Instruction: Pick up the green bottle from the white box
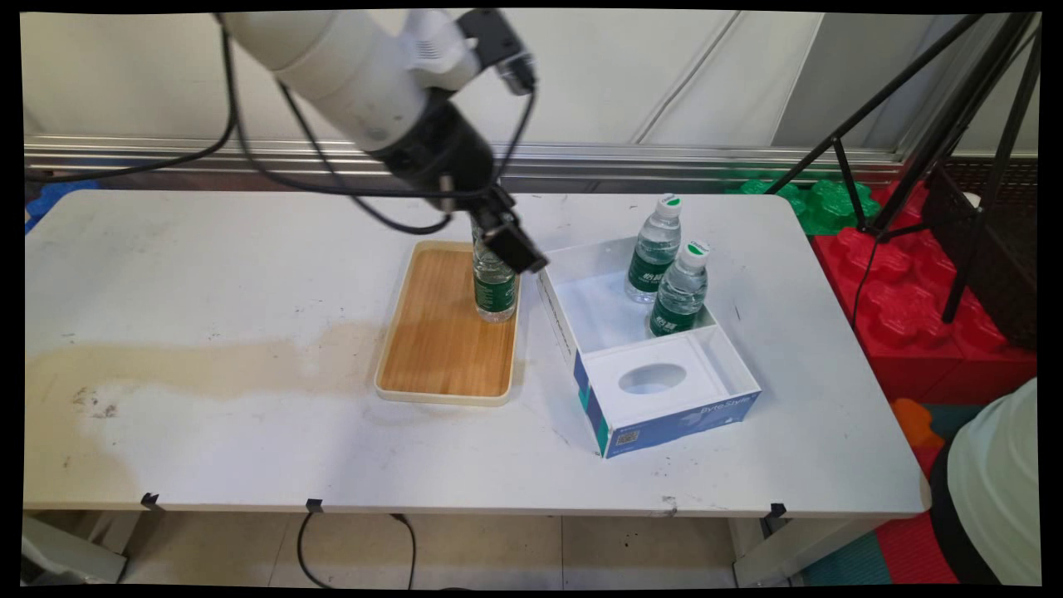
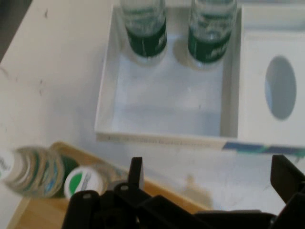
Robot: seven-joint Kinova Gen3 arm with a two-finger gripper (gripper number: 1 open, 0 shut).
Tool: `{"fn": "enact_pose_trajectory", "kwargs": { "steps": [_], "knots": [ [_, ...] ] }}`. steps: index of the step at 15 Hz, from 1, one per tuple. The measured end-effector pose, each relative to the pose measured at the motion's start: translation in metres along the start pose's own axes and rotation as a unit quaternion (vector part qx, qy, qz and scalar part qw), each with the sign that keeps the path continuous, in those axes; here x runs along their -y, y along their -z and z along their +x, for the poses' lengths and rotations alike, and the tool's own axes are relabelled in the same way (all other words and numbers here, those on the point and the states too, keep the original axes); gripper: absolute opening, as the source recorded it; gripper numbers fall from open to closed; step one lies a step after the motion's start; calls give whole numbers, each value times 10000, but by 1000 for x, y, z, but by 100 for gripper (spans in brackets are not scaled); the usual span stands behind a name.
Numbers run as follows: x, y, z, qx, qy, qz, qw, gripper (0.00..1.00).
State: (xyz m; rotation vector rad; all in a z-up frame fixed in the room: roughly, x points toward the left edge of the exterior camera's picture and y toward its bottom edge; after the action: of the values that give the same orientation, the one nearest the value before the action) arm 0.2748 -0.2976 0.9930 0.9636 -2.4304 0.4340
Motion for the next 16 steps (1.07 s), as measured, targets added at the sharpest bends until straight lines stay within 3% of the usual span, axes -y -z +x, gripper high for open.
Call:
{"fn": "enact_pose_trajectory", "kwargs": {
  "steps": [6,16],
  "knots": [
    [-21,-44,43,-100,167,63,9998,100],
    [-40,-120,84,-130,322,89,9994,100]
  ]
}}
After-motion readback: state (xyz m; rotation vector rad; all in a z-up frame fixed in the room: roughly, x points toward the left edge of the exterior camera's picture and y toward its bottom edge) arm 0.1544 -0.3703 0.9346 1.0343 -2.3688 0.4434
